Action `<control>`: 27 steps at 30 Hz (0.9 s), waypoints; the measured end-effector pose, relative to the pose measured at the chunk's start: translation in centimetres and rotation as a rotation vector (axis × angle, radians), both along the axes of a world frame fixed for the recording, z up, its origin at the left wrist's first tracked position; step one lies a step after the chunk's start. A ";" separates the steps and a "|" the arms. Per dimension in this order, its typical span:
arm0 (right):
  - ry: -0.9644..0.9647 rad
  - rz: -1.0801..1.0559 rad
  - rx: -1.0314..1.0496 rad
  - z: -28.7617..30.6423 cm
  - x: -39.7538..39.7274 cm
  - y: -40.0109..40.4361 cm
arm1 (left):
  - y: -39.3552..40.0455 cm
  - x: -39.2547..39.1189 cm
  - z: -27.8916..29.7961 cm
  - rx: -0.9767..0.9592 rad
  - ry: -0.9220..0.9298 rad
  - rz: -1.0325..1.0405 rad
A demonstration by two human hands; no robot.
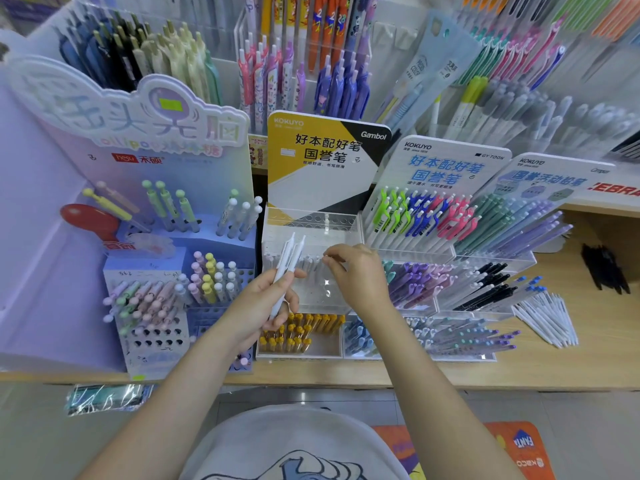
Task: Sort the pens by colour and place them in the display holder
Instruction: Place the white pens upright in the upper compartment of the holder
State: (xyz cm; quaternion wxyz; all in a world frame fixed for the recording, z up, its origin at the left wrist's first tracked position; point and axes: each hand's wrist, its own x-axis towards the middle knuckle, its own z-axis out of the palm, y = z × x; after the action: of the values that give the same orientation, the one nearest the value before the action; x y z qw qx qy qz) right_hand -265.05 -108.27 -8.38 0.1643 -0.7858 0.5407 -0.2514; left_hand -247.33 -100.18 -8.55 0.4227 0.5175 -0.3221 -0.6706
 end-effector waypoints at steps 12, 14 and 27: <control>-0.591 -0.095 0.449 4.4 -0.8 2.6 | -0.5 -2.0 1.2 -0.065 -0.104 -0.147; -0.639 -0.121 0.463 4.7 -1.5 2.7 | -0.6 -2.4 1.5 -0.070 -0.141 -0.165; -0.603 -0.300 0.127 4.8 -5.9 2.0 | -0.5 -2.2 0.1 -0.033 -0.156 0.068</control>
State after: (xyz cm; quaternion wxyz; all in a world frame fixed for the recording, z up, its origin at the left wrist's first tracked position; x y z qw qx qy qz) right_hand -270.93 -106.31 -3.58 0.3267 -0.5760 0.5918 -0.4595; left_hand -249.51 -100.66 -8.46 0.4274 0.5719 -0.3472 -0.6081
